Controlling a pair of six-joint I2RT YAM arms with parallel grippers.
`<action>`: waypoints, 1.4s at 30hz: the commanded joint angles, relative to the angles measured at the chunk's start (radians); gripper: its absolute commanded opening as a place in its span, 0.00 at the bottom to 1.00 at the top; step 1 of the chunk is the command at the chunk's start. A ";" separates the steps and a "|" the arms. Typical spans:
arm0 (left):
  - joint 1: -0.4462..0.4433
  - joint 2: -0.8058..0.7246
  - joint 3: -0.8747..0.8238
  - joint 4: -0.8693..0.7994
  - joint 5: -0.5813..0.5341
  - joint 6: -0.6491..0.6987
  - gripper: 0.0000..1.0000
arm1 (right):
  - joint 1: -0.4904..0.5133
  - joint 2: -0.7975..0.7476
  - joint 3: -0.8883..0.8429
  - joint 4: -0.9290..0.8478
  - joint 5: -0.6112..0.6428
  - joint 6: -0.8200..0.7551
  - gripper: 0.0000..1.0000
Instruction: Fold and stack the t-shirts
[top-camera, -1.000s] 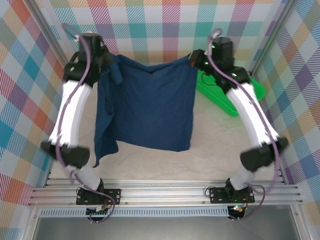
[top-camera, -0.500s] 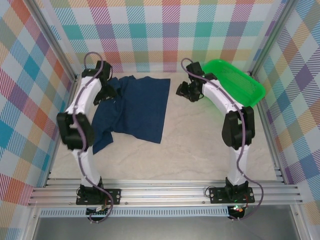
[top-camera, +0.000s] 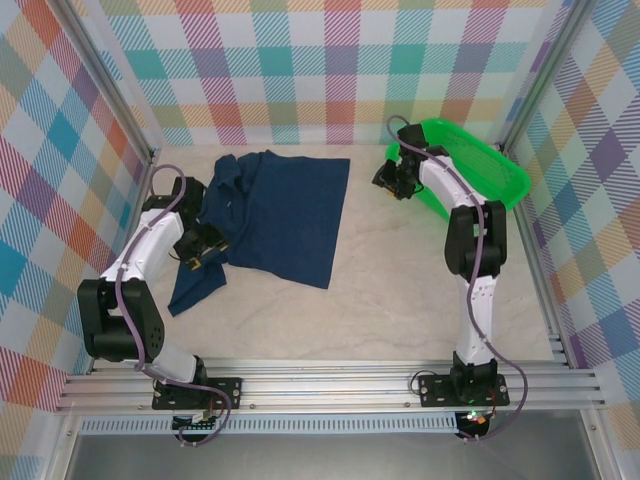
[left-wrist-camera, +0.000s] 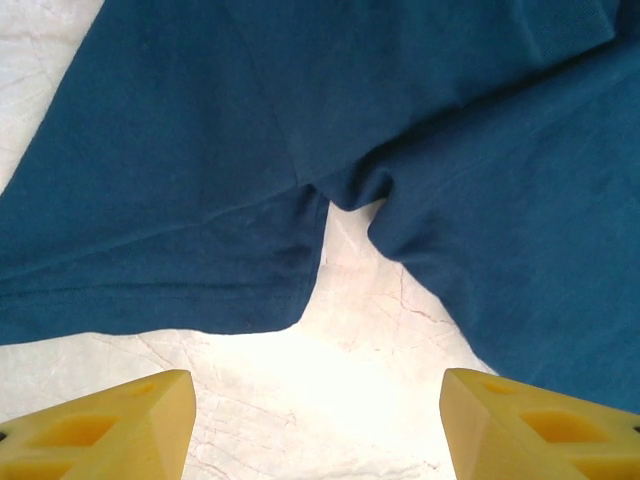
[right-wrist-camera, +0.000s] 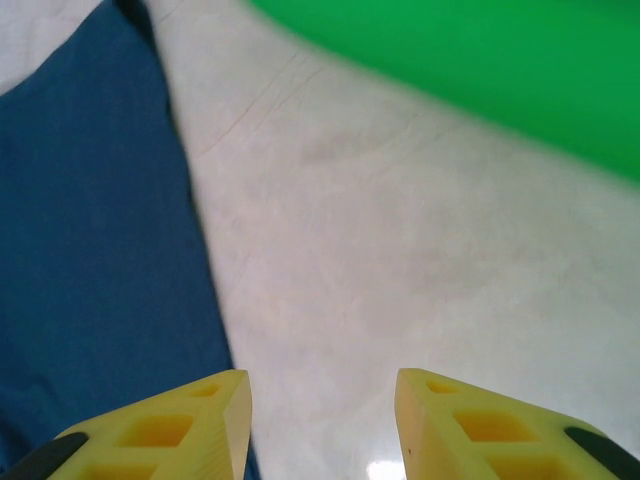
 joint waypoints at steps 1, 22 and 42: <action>0.007 -0.012 0.003 0.020 0.019 -0.021 0.65 | -0.032 0.050 0.087 -0.011 0.008 0.051 0.41; 0.024 0.006 -0.133 -0.055 -0.163 0.046 0.70 | 0.191 -0.315 -0.337 0.044 -0.067 0.072 0.44; 0.026 0.235 0.107 0.087 -0.203 0.165 0.69 | 0.410 0.021 -0.264 -0.201 -0.068 0.131 0.38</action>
